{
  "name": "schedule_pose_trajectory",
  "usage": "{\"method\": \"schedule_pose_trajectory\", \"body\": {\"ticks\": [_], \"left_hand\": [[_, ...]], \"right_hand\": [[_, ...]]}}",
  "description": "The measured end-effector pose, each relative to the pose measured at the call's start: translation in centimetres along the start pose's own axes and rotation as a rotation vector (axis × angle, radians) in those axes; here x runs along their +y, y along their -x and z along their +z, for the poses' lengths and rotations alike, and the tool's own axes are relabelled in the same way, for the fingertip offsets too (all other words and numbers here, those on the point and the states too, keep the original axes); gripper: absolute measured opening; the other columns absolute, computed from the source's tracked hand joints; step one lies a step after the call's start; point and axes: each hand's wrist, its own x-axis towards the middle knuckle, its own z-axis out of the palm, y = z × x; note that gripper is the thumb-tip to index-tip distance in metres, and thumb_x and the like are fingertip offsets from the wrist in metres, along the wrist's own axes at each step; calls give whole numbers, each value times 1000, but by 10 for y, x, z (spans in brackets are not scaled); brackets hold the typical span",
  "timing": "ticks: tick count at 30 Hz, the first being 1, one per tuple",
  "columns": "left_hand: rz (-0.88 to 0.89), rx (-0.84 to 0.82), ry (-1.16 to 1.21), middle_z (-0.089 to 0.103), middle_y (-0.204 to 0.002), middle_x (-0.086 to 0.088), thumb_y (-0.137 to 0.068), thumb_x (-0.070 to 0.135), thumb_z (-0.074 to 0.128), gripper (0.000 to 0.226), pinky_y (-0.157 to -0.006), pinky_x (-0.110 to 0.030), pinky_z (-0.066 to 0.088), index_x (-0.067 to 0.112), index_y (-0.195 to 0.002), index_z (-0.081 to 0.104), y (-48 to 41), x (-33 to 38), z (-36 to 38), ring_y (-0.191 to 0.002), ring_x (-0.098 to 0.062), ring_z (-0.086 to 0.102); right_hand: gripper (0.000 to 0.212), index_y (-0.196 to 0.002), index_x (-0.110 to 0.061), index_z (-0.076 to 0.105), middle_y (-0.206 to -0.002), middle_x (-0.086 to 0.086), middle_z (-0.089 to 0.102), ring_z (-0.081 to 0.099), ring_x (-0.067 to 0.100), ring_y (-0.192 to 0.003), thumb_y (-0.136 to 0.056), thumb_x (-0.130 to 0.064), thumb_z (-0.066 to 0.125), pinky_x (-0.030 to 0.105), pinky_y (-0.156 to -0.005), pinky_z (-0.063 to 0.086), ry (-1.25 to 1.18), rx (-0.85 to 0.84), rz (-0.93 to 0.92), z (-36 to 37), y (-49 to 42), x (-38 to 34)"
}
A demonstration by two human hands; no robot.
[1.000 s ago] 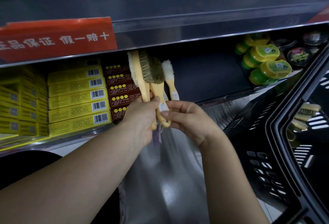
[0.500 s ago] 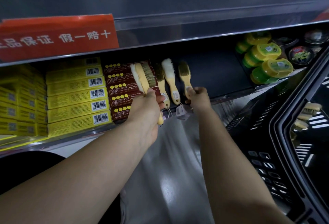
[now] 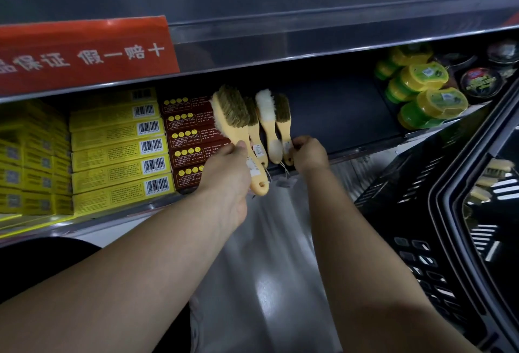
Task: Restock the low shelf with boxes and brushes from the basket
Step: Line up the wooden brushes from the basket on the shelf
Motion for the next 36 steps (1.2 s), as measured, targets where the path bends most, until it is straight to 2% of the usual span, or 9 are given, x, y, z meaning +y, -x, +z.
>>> {"method": "schedule_pose_trajectory", "body": {"ticks": [4, 8, 10, 13, 16, 22, 25, 31, 36], "left_hand": [[30, -8, -60, 61, -84, 0, -97, 11, 47, 19, -55, -25, 53, 17, -83, 59, -5, -4, -1, -72, -13, 58], [98, 11, -138, 62, -96, -3, -93, 5, 53, 18, -91, -39, 52, 19, -103, 57, -13, -9, -1, -98, -23, 61], [115, -7, -123, 63, -90, 0, -90, 3, 56, 20, -84, -36, 54, 19, -102, 58, -12, -9, -2, -89, -19, 63], [128, -56, -117, 67, -90, -1, -89, 2, 59, 21, -68, -27, 55, 23, -91, 63, -8, -9, -4, -79, -13, 65], [101, -85, -91, 65, -85, -1, -92, 3, 55, 21, -39, -18, 48, 23, -92, 63, -4, -6, -5, -60, -10, 64], [171, -66, -180, 56, -85, 8, -92, 8, 56, 23, -59, -16, 51, 26, -105, 62, -2, -6, -5, -69, -5, 53], [174, -67, -219, 56, -88, 6, -93, 12, 56, 16, -76, -26, 52, 27, -97, 60, -3, -7, -8, -76, -9, 55], [203, -62, -240, 57, -83, 9, -93, 14, 56, 16, -75, -25, 51, 27, -84, 58, -7, -7, -11, -73, -6, 56], [198, -67, -239, 58, -81, 6, -94, 18, 55, 18, -70, -23, 50, 27, -79, 57, -6, -6, -9, -71, -7, 54]], "right_hand": [[33, -126, -12, 55, -130, 17, 49, 46, 37, -116, -94, -15, 45, 38, -94, 39, 154, 92, -27, -1, 14, -1], [18, -93, -16, 65, -95, 5, 65, 61, 22, -88, -94, -25, 50, 33, -74, 48, -256, 163, -109, -9, 60, -16], [31, -73, -19, 66, -67, -3, 67, 62, 13, -62, -93, -37, 51, 25, -53, 48, -633, -105, -79, -16, 92, -27], [22, -91, -13, 72, -81, 13, 67, 55, 26, -70, -90, -31, 59, 31, -60, 43, -840, -427, -176, -22, 118, -27], [20, -106, -7, 67, -87, 10, 69, 58, 26, -77, -87, -9, 61, 30, -66, 47, -874, -517, -226, -26, 116, -17], [13, -99, -9, 67, -76, 0, 69, 64, 5, -54, -87, -5, 62, 19, -47, 49, -897, -77, 50, -27, 75, -7], [8, -85, -12, 66, -81, 0, 69, 64, 12, -59, -87, -6, 62, 22, -51, 51, -806, 130, 203, -20, 42, 5], [24, -112, 1, 60, -109, 15, 66, 59, 23, -94, -89, -8, 60, 25, -82, 43, -596, 199, 180, -5, 1, 11], [21, -109, -4, 57, -104, 7, 61, 55, 18, -92, -89, -10, 57, 10, -64, 34, -438, 248, 147, 1, -9, 5]]}}
